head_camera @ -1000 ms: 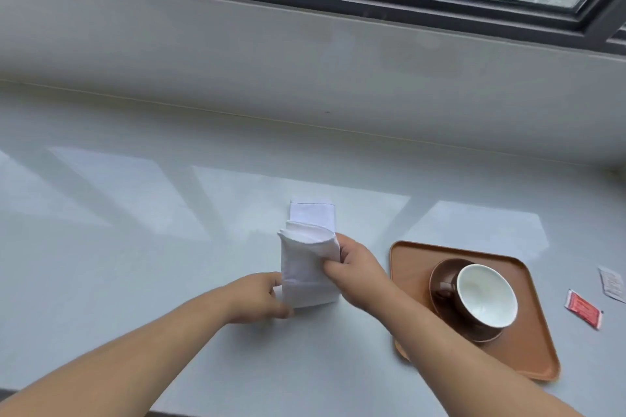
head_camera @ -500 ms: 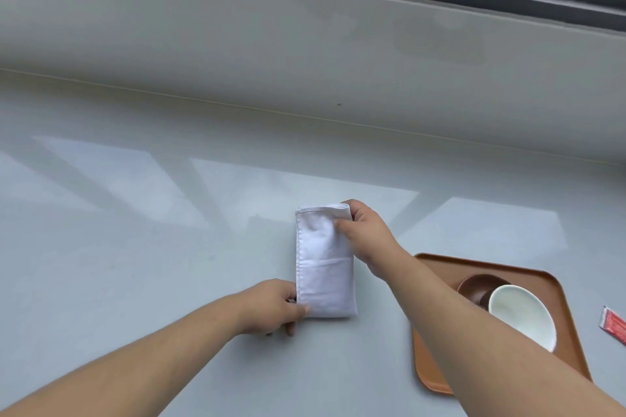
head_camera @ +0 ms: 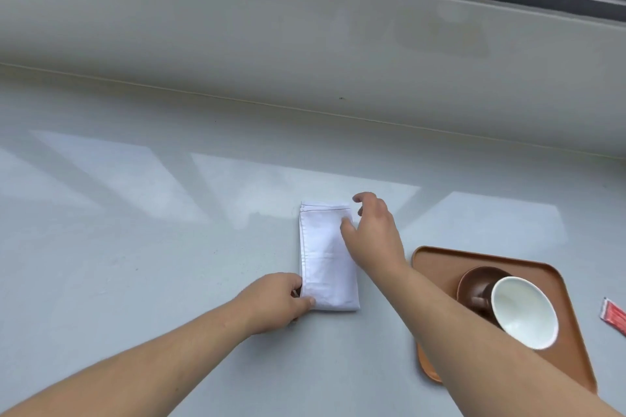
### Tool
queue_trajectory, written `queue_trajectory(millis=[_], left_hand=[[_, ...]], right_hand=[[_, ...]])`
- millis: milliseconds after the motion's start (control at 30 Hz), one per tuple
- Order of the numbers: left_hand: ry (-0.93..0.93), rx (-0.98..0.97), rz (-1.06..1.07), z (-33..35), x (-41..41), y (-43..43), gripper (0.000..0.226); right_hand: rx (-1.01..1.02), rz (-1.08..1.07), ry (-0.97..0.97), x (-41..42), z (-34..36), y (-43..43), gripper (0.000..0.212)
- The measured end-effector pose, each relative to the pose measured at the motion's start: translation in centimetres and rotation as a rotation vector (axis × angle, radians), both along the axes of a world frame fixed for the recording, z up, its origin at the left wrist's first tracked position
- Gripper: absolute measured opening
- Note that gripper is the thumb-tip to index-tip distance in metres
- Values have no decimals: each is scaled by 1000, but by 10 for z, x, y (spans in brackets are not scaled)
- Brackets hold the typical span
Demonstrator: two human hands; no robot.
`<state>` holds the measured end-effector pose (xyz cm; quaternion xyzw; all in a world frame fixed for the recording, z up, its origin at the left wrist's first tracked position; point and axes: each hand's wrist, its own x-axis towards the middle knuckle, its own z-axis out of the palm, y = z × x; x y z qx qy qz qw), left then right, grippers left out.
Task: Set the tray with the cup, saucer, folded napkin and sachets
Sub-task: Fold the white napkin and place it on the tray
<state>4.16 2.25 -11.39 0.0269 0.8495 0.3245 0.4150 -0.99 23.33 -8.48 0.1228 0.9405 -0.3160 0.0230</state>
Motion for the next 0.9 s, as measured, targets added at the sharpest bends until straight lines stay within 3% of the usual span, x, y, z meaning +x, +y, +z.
queue_trajectory(millis=[133,267,400,533,733,900], left_hand=[[244,-148,15,8,10,5,35],[277,-164,104,16,19,12,35],[173,-75,285,16,30,17,35],[-14,184,621,23,40,19,34],[-245,368,733,42,59,15,12],[-312,346,652,48,67,6,19]], right_hand=[[143,176,-20,48,1,13,37],[267,278,-177,95,-4,19,42],[-1,134,-316,123,-11,9,38],[-203,54,-319,135,-8,7,39],[332,566,-10,156,0,17,69],[413,724,91,148,2,10,35]])
